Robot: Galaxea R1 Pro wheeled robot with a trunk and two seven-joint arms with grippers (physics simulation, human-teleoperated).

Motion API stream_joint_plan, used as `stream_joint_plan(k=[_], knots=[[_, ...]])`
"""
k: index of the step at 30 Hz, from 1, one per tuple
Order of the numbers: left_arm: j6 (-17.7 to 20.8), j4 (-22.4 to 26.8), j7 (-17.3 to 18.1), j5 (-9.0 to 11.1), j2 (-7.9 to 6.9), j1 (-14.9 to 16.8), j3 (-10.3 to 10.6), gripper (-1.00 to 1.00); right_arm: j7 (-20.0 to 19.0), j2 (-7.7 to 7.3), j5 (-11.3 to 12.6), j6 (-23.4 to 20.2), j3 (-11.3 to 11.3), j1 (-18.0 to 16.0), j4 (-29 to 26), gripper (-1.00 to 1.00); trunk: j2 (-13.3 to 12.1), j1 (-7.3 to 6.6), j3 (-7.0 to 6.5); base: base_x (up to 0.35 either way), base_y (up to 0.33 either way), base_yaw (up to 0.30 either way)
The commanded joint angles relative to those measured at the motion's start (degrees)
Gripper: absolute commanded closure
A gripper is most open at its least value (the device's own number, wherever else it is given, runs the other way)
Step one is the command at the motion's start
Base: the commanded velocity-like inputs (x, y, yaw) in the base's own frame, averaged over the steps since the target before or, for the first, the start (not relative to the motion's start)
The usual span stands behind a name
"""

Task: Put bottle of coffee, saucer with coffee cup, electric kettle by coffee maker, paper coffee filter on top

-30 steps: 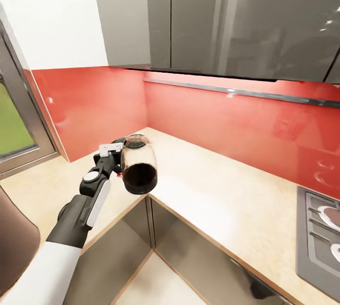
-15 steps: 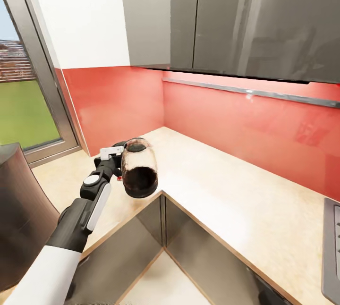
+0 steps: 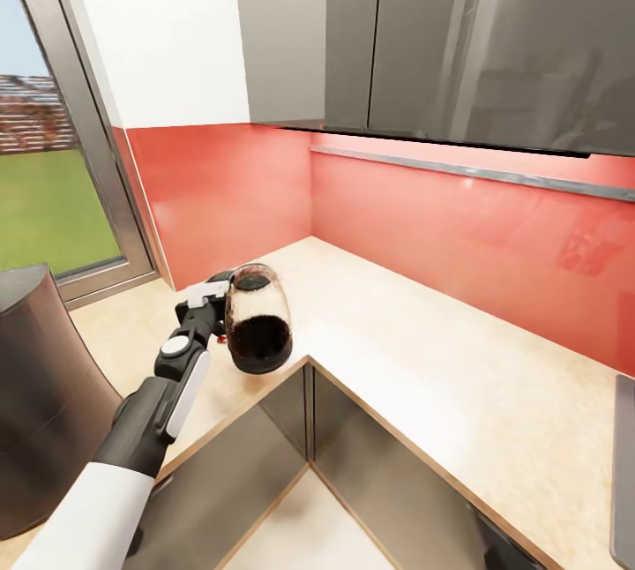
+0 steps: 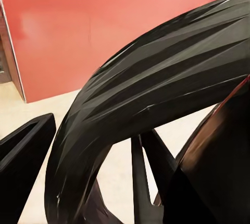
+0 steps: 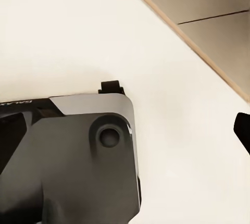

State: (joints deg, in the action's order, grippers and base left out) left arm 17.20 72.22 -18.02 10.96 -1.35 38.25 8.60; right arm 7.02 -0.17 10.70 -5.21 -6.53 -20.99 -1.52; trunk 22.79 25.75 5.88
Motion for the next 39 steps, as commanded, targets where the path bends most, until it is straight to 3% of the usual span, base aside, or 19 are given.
stream_joint_plan(k=[1,15,25,39], knots=[[-0.03,-0.12,-1.09,0.47,-0.06,0.07,0.25,1.0,0.17,0.0,0.54,-0.36,-0.5,-0.01,-0.15,-1.0,0.13,0.03,0.12,0.0,0.0,0.0],[-0.4,-0.43,-2.1,0.53,-0.07,0.07,0.27,1.0,0.17,0.0,0.55,-0.33,-0.51,-0.01,-0.15,-1.0,0.13,0.03,0.12,0.0,0.0,0.021],[-0.41,-0.41,-2.19,0.55,0.01,0.04,0.27,1.0,0.18,0.0,0.47,-0.33,-0.57,-0.01,-0.09,-1.0,0.13,0.03,-0.05,0.0,-0.013,0.231],[-0.41,-0.42,-2.19,0.51,0.03,0.07,0.28,1.0,0.18,-0.05,0.46,-0.33,-0.59,-0.01,-0.06,-1.0,0.13,0.03,-1.04,0.0,-0.192,0.172]])
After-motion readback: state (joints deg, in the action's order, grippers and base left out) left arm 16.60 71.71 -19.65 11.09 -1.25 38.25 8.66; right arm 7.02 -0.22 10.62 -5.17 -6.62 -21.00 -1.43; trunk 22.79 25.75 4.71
